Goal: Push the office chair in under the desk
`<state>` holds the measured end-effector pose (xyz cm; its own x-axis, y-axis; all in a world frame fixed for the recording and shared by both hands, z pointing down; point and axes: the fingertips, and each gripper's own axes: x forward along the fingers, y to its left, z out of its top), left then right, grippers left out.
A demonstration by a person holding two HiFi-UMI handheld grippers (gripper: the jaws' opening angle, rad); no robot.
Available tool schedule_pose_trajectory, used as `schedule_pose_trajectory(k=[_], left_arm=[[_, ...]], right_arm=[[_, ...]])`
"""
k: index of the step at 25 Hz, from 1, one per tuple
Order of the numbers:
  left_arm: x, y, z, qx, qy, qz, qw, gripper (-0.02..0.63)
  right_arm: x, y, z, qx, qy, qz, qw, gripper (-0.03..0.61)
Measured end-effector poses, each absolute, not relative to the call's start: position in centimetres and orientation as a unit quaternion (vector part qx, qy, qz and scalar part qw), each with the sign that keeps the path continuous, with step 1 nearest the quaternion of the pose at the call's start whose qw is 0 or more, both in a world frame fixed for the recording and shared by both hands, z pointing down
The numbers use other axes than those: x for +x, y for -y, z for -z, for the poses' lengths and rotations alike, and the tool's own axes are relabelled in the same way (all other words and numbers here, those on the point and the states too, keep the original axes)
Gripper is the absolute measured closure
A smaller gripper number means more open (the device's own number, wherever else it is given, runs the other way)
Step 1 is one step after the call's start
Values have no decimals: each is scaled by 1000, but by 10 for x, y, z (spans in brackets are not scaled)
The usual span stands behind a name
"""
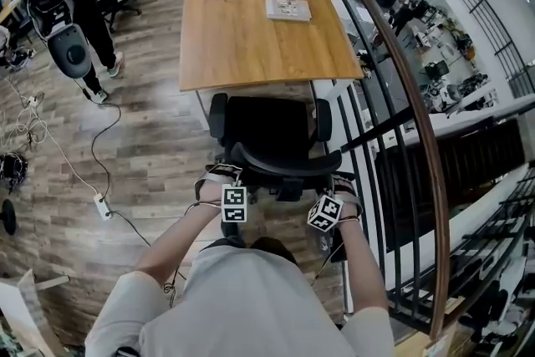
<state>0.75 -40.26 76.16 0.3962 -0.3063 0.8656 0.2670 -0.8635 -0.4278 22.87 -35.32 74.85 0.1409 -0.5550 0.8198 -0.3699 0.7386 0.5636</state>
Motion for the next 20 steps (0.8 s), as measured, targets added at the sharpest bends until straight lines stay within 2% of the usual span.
schedule_pose_trajectory(k=[20], left_arm=[[59, 527, -735, -795, -14, 557, 241, 523]], right_arm=[[281, 482, -719, 357, 653, 85, 662, 382]])
